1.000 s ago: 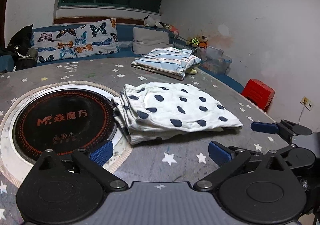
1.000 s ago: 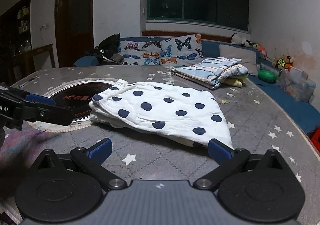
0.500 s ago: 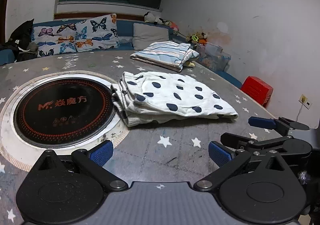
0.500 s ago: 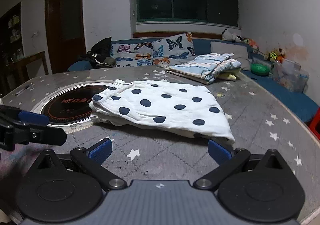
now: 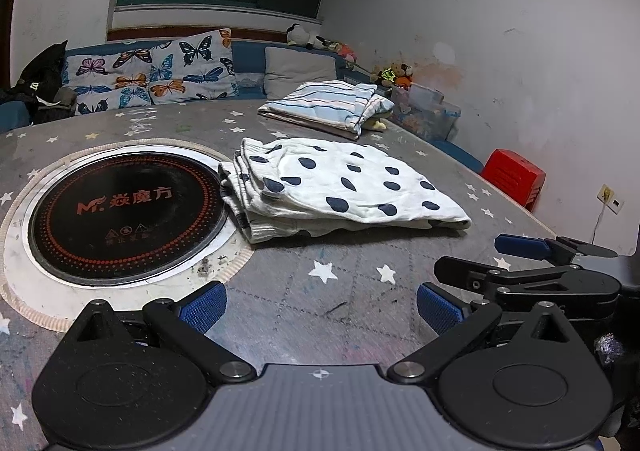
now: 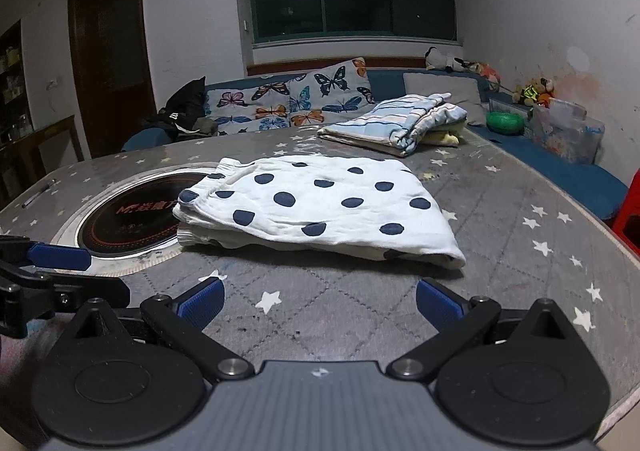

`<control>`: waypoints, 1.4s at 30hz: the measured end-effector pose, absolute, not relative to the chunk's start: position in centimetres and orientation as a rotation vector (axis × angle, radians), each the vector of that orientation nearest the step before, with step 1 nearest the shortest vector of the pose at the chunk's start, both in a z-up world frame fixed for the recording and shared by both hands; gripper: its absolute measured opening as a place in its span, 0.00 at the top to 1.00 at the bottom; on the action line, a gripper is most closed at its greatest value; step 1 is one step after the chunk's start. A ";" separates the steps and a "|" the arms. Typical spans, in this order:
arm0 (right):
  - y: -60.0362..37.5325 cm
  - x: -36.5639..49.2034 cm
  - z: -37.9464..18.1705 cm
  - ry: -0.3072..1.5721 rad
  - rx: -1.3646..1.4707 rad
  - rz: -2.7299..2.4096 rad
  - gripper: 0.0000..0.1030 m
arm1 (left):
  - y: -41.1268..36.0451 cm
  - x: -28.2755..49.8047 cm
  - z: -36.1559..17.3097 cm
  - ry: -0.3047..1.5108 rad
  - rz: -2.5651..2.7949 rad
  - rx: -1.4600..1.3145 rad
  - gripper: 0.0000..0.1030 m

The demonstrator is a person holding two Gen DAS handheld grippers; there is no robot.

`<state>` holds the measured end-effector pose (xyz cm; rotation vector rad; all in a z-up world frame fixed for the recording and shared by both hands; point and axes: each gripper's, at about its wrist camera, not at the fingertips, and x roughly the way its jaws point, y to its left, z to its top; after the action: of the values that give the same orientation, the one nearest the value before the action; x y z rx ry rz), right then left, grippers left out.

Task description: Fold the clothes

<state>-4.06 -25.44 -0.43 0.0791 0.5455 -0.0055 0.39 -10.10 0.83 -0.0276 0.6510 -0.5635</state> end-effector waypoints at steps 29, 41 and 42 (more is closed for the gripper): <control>-25.9 -5.1 -0.9 0.559 0.112 -0.048 0.00 | -11.7 -0.8 0.9 0.646 -0.592 0.019 0.00; -26.4 -4.7 -1.2 0.571 0.125 -0.066 0.00 | -12.4 -0.4 0.7 0.656 -0.600 0.034 0.00; -26.4 -4.7 -1.3 0.573 0.125 -0.067 0.00 | -12.4 -0.4 0.7 0.658 -0.600 0.035 0.00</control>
<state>-4.69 -26.40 -1.28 0.1247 0.5732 -0.0666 -0.36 -12.39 0.67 0.0351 0.6582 -0.5998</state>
